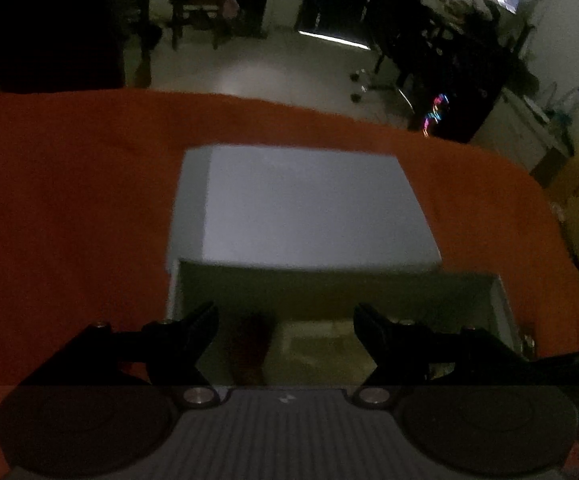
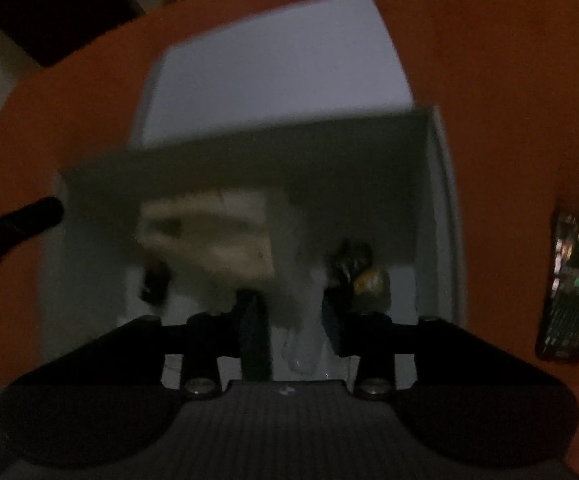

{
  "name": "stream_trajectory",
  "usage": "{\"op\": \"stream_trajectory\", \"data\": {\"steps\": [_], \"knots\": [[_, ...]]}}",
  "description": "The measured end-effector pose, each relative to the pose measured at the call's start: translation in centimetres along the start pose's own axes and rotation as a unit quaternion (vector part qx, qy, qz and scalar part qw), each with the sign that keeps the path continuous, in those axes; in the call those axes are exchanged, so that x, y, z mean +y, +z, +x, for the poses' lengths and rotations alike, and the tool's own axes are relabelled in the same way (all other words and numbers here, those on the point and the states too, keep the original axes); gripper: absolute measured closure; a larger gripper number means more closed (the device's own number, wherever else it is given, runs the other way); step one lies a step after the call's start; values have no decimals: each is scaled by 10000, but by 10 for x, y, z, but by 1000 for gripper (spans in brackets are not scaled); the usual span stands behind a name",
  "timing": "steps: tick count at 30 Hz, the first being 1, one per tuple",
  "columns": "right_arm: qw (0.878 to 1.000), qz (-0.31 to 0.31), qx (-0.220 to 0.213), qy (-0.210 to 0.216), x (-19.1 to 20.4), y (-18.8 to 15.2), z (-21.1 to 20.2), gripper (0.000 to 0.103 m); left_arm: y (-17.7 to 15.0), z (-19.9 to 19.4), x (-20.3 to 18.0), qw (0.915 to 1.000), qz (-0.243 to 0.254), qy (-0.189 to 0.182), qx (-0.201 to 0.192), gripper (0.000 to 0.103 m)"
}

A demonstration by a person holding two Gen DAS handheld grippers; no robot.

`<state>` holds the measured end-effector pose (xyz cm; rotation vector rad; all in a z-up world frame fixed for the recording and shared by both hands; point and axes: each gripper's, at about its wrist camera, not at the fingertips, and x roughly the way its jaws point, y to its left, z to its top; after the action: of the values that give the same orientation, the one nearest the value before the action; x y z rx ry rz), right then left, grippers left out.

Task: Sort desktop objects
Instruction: 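Open the right tool to release the vial and withdraw from the box, then grasp the edge of the white lid with both tools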

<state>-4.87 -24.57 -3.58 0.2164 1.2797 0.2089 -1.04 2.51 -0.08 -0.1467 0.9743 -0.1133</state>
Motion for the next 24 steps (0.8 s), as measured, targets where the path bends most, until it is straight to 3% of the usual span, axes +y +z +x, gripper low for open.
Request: {"op": "stream_trajectory", "data": {"steps": [4,10,17,20,21,24], "knots": [[9993,181,-309,48,-9,34,-29,57,20,0,14,9998,-117,139,-66,31],[9976,373,-583,44,-18,83,-41,57,48,13,35,9992,-277,298,-54,31],[9970,422,-641,-17,-35,118,-24,55,70,48,52,9989,-250,404,43,31],[9966,456,-691,-25,-44,134,-11,42,83,66,59,9987,-233,444,105,31],[9962,457,-741,-33,-47,139,-9,31,87,72,62,9986,-223,464,122,31],[9956,449,-819,-46,-58,159,5,27,100,89,70,9987,-138,475,151,31]]}}
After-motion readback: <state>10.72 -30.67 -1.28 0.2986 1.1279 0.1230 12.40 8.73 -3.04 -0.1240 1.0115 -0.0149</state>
